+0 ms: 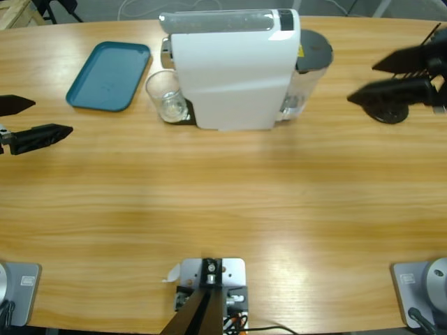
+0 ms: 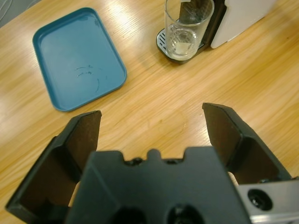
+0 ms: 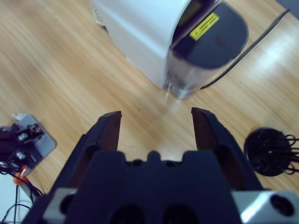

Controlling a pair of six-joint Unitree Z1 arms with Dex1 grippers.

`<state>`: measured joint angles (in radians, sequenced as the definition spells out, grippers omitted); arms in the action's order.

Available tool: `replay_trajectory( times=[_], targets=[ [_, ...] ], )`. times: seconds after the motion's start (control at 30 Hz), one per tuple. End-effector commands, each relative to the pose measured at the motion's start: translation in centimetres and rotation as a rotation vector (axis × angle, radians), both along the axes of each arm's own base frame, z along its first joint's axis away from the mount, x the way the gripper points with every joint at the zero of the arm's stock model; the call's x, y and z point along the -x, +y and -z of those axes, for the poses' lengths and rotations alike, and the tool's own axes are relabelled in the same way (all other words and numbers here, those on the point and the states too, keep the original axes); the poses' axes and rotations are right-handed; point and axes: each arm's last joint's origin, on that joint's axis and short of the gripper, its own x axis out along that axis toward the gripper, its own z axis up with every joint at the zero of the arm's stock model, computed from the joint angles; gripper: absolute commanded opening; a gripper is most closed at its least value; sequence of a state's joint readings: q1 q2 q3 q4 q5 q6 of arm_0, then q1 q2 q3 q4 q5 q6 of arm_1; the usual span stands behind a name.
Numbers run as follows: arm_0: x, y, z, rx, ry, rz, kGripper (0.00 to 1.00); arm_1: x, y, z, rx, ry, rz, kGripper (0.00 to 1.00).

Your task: Pour coffee

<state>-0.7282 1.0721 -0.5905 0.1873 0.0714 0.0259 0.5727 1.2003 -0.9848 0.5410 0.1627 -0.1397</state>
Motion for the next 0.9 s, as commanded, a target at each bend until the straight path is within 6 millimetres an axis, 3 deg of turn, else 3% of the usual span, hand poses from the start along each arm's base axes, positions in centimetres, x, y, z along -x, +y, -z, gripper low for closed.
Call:
replay_trajectory(
  times=[0.03,0.3,0.63,0.9],
  targets=[
    [1.4,1.0,1.7,0.027,-0.011,0.02,0.964,3.1,-1.3,2.9,-0.085,-0.009,-0.042,0.978],
    [0.9,0.6,2.4,0.033,-0.012,0.024,0.977,6.3,-3.2,7.3,-0.144,-0.054,-0.063,1.0],
    [0.7,0.1,2.8,0.039,0.014,0.054,0.98,6.1,-3.2,8.7,-0.147,-0.075,-0.035,1.0],
    [1.3,-0.9,2.9,0.078,0.046,0.191,0.996,6.0,-3.2,8.9,-0.14,-0.071,-0.029,1.0]
  ],
)
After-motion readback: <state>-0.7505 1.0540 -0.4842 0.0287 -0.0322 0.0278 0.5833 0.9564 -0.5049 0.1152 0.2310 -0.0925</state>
